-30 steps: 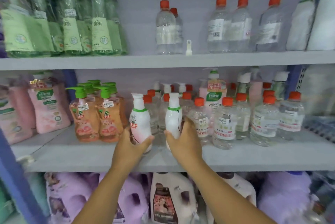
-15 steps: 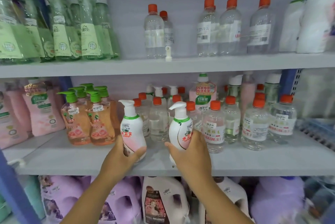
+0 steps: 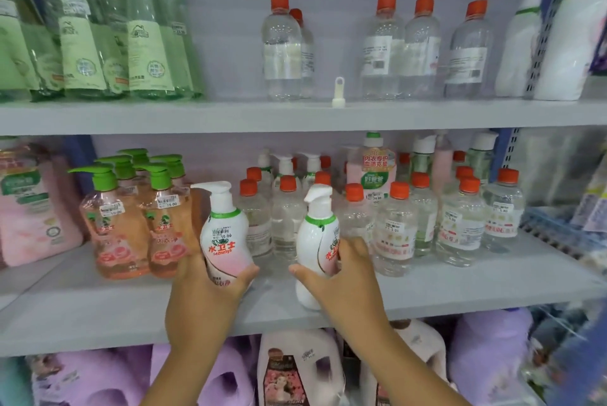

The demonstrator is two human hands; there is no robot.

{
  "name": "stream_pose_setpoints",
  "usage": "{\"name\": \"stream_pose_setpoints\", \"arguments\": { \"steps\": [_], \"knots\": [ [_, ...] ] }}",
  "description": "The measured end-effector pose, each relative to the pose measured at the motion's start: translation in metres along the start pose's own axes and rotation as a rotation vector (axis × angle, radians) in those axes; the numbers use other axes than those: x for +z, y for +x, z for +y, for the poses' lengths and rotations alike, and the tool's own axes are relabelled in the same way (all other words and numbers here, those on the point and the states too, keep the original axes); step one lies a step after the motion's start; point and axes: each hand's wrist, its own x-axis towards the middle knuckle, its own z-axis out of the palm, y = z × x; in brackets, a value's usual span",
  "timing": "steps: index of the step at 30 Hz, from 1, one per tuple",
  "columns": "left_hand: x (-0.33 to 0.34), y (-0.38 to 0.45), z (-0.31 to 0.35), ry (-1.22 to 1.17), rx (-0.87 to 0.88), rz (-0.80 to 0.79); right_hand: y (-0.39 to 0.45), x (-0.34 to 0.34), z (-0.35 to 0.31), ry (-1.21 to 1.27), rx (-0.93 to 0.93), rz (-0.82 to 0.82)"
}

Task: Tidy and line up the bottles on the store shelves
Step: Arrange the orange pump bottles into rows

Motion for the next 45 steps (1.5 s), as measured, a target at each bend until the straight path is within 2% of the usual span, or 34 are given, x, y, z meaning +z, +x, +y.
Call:
{"name": "stream_pose_setpoints", "arguments": {
  "steps": [6, 13, 16, 18, 19, 21, 23, 24, 25, 29, 34, 38, 42, 45],
  "knots": [
    [-0.023, 0.014, -0.029, 0.016, -0.001, 0.047, 0.024, 0.05, -0.035, -0.011, 0.014, 0.046],
    [-0.024, 0.021, -0.031, -0.037, -0.006, -0.023, 0.024, 0.087, -0.029, 0.022, -0.023, 0.041],
    [-0.022, -0.001, -0.015, -0.135, 0.052, 0.153, 0.025, 0.079, -0.027, -0.034, -0.022, -0.032],
    [-0.025, -0.023, 0.012, -0.242, 0.223, 0.267, 0.019, 0.057, -0.018, -0.009, -0.037, -0.023],
    [-0.025, -0.033, 0.026, -0.304, 0.313, 0.262, 0.015, 0.04, -0.011, 0.05, -0.056, 0.035],
    [-0.015, -0.046, 0.05, -0.441, 0.439, 0.14, 0.011, -0.001, 0.007, 0.137, -0.138, 0.27],
    [0.003, -0.049, 0.074, -0.52, 0.444, -0.038, 0.018, -0.042, 0.032, 0.102, -0.163, 0.537],
    [0.015, -0.047, 0.084, -0.517, 0.411, -0.11, 0.027, -0.057, 0.046, 0.076, -0.123, 0.582],
    [0.028, -0.046, 0.094, -0.504, 0.369, -0.168, 0.037, -0.069, 0.059, 0.061, -0.064, 0.552],
    [0.083, -0.039, 0.127, -0.449, 0.176, -0.312, 0.066, -0.081, 0.089, 0.101, 0.108, 0.157],
    [0.129, -0.049, 0.148, -0.431, 0.047, -0.341, 0.075, -0.088, 0.104, -0.045, -0.016, 0.141],
    [0.133, -0.055, 0.153, -0.402, -0.047, -0.347, 0.074, -0.121, 0.12, 0.034, -0.038, 0.036],
    [0.122, -0.074, 0.168, -0.403, -0.071, -0.351, 0.064, -0.16, 0.138, 0.107, -0.032, 0.001],
    [0.115, -0.09, 0.176, -0.397, -0.069, -0.323, 0.061, -0.174, 0.142, 0.127, -0.044, -0.093]
  ]
}}
